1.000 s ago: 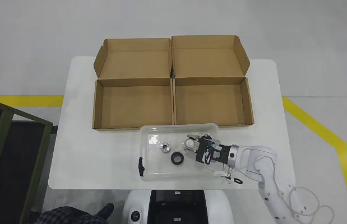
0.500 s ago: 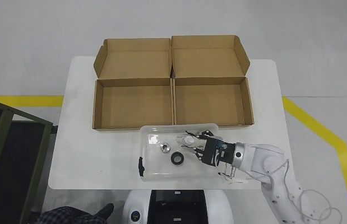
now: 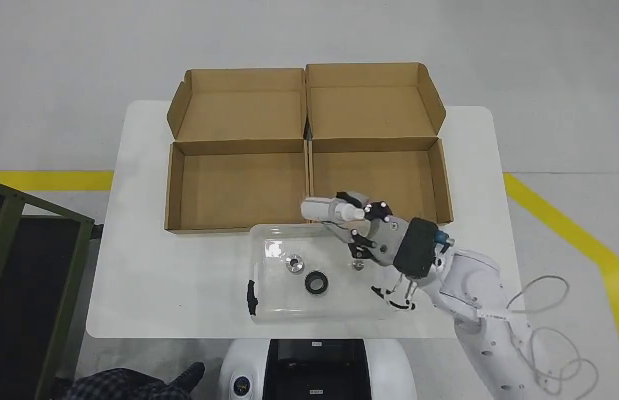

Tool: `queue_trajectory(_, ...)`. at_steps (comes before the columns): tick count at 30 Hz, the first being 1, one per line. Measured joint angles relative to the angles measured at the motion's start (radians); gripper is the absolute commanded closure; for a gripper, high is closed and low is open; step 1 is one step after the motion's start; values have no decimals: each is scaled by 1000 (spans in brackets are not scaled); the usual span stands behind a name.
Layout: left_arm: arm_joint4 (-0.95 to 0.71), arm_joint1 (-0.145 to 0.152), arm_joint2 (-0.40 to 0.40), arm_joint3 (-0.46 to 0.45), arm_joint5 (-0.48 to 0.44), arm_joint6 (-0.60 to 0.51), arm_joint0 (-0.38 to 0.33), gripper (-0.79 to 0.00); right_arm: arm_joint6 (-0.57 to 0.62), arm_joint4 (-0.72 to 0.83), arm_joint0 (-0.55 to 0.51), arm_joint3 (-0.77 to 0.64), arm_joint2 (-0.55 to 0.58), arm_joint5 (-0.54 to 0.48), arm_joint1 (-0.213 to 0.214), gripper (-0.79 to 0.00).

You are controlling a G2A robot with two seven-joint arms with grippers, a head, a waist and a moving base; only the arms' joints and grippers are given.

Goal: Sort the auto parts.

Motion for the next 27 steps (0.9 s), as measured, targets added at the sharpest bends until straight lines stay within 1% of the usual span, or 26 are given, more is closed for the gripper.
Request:
queue_trajectory(4, 0, 0, 0, 0, 0, 0, 0, -785, -62, 35, -5, 7, 4, 51, -4, 0)
queue_trajectory(12, 0, 0, 0, 0, 0, 0, 0, -785, -148, 133, 5, 9, 23, 78, -11, 0)
queue_trajectory(21, 0, 0, 0, 0, 0, 0, 0, -785, -190, 163, 7, -19, 50, 169, -18, 0)
queue_trajectory(27, 0, 0, 0, 0, 0, 0, 0, -785, -210, 172, 8, -19, 46, 178, -22, 0)
